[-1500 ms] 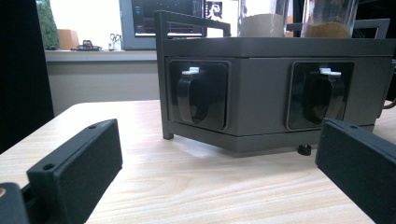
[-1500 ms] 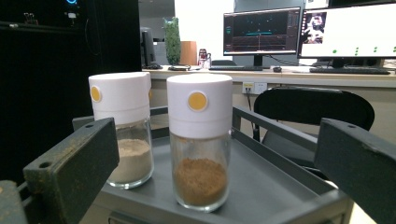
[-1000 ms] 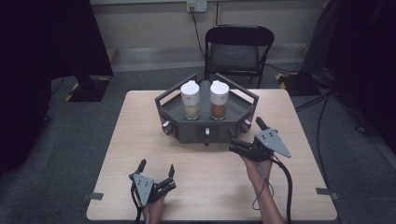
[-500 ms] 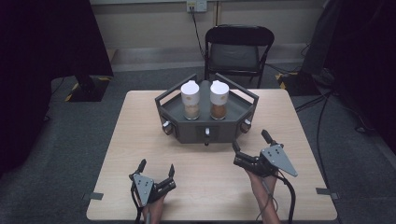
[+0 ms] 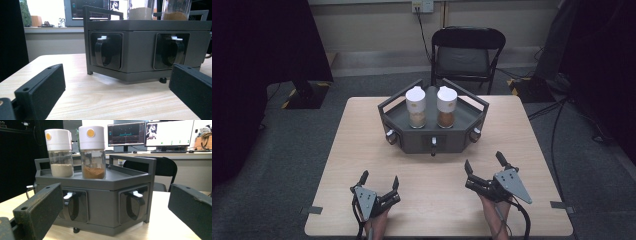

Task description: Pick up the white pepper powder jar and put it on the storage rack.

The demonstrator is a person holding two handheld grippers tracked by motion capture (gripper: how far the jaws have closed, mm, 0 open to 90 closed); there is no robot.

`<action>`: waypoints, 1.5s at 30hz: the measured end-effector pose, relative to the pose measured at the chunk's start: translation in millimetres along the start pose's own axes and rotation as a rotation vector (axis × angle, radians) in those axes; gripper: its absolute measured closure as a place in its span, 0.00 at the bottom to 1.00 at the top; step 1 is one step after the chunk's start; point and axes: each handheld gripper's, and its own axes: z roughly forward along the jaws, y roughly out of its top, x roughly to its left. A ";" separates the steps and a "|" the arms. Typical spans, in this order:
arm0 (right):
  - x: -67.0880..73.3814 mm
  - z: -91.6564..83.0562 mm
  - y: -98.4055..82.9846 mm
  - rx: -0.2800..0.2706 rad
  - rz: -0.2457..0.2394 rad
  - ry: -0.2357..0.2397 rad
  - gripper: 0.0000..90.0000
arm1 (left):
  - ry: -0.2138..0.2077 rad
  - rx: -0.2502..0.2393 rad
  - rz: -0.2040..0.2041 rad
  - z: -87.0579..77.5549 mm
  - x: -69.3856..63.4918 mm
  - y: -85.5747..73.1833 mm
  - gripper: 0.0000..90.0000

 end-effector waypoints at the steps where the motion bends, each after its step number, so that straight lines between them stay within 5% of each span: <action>1: 0.3 -1.5 -1.3 0.000 0.001 -0.004 0.00 | 0.000 0.000 0.000 0.0 0.0 0.0 0.00; 45: 12.3 -26.6 -64.9 0.027 -0.025 -0.109 0.00 | 0.000 0.000 0.000 -0.1 0.0 0.0 0.00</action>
